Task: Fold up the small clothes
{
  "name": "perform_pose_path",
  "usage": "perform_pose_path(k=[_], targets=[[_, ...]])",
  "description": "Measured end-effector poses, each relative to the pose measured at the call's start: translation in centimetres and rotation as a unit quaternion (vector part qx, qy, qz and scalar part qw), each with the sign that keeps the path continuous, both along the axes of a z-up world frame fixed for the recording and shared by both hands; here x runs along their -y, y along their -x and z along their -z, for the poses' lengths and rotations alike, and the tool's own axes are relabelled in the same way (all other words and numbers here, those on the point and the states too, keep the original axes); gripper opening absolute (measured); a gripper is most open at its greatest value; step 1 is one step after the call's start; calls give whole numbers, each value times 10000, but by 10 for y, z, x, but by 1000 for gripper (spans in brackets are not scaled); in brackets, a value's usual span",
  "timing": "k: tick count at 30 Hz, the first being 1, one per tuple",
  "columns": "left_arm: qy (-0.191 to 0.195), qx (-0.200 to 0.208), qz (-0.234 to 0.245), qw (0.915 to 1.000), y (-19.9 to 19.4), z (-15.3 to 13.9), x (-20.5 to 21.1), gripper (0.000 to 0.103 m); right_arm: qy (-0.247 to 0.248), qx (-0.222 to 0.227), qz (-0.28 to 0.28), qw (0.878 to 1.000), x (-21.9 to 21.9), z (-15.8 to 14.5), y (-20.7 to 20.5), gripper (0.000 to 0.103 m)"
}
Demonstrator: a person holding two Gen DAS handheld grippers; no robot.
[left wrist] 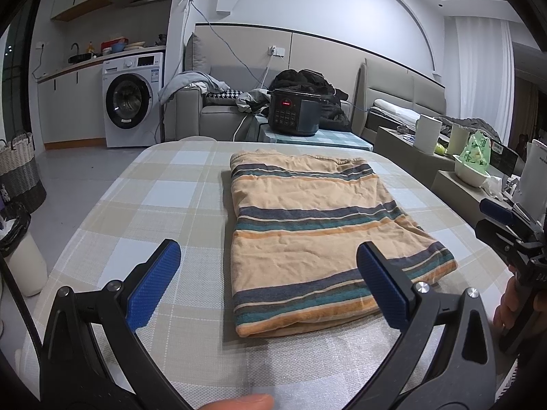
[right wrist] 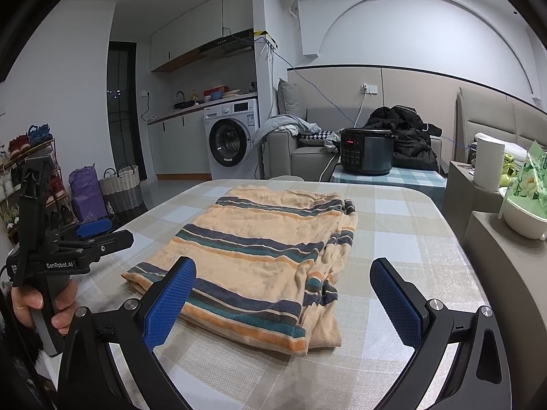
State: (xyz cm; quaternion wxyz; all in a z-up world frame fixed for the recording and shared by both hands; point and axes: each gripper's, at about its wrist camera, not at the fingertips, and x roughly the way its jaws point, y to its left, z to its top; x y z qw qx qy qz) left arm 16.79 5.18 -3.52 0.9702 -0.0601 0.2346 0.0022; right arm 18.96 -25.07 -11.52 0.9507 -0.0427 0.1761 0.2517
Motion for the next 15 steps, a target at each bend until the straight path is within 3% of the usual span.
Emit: perform_pose_path(k=[15], targets=[[12,7,1,10000,0,0,0,102,12,24,-12,10000,2,-1,-1,103]])
